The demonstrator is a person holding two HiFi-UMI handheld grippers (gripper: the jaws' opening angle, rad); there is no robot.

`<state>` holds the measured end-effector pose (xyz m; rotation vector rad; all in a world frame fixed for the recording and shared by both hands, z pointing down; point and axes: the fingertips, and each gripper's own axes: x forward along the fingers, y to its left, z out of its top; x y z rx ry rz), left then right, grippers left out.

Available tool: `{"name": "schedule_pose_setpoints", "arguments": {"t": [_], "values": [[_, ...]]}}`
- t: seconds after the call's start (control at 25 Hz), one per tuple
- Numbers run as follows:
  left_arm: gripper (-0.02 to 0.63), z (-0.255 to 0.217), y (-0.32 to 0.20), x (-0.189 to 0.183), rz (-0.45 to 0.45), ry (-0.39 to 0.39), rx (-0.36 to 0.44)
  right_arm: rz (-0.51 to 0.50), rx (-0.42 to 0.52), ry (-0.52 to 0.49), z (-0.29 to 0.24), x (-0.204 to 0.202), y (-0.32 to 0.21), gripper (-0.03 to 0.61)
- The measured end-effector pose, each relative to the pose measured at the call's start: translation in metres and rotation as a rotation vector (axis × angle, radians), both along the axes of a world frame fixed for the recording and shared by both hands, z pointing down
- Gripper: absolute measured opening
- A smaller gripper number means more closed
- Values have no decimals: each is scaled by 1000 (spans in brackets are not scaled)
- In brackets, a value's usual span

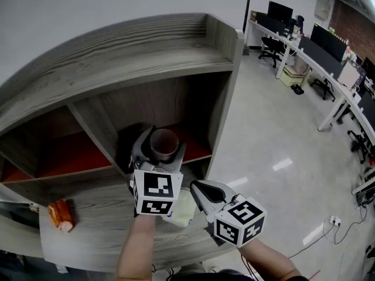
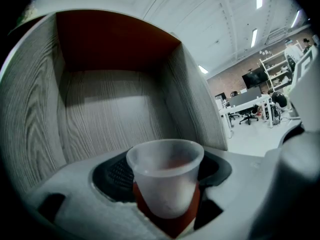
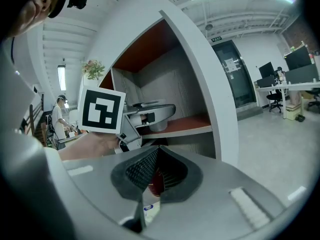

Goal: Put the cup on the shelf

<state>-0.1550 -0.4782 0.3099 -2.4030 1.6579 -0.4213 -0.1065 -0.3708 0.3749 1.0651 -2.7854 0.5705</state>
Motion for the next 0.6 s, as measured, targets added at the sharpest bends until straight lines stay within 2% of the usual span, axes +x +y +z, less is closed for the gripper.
{"name": "schedule_pose_setpoints", "arguments": {"t": [0.36,0.44,0.6], "values": [[335,-2,7,-5,-23,-1,19,-5,-10,-2,3,0,2,0],[357,-3,7,-10,-43,8,32,-10,-13,-2,4,0,4,0],[445,-3,6,-14,-65,31,46,-14,-17,0,7,1,9,0]]}}
